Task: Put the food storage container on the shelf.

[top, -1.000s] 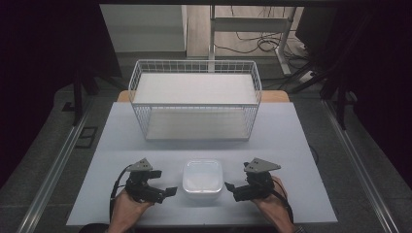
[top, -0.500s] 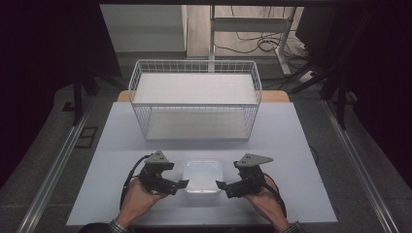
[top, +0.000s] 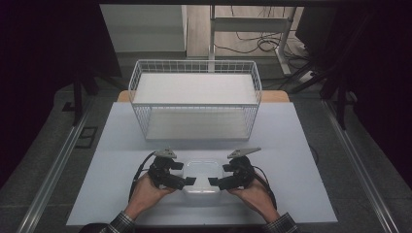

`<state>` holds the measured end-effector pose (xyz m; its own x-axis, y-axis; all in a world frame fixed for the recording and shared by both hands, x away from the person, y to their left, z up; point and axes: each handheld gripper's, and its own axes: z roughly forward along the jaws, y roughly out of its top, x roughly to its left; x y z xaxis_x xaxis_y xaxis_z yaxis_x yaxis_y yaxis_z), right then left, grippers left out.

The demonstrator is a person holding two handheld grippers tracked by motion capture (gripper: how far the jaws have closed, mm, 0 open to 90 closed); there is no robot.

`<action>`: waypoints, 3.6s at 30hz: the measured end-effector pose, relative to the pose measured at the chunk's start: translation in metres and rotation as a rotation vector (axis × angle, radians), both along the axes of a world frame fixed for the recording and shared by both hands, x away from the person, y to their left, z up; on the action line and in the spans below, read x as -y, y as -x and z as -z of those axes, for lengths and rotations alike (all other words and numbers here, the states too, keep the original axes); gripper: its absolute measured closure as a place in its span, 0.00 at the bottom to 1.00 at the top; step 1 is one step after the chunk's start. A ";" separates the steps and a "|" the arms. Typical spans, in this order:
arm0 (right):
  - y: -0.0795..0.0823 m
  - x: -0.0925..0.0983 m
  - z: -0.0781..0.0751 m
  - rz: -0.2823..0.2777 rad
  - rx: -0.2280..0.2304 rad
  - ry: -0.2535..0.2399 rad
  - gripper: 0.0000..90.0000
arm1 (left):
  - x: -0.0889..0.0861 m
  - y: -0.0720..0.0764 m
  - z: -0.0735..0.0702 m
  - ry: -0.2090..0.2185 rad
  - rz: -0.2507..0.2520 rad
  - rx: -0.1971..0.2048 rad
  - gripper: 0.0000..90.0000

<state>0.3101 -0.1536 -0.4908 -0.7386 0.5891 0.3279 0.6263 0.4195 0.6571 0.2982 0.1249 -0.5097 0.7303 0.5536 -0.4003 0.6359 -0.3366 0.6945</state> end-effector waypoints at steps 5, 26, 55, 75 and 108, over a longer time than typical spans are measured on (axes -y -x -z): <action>0.002 0.003 0.000 0.028 -0.077 -0.019 0.34 | 0.000 0.011 -0.003 -0.003 -0.033 -0.014 0.23; 0.028 0.025 -0.016 0.205 -0.073 -0.129 0.86 | -0.021 0.031 -0.014 0.133 -0.193 -0.035 0.84; 0.013 0.016 -0.058 0.165 0.160 -0.127 0.88 | -0.023 0.016 -0.066 0.078 -0.238 0.123 0.88; -0.017 0.005 -0.123 0.139 0.261 -0.175 0.88 | -0.036 -0.007 -0.133 0.093 -0.267 0.221 0.88; -0.108 -0.020 -0.204 0.223 0.285 -0.190 0.87 | -0.048 -0.097 -0.217 0.074 -0.316 0.217 0.88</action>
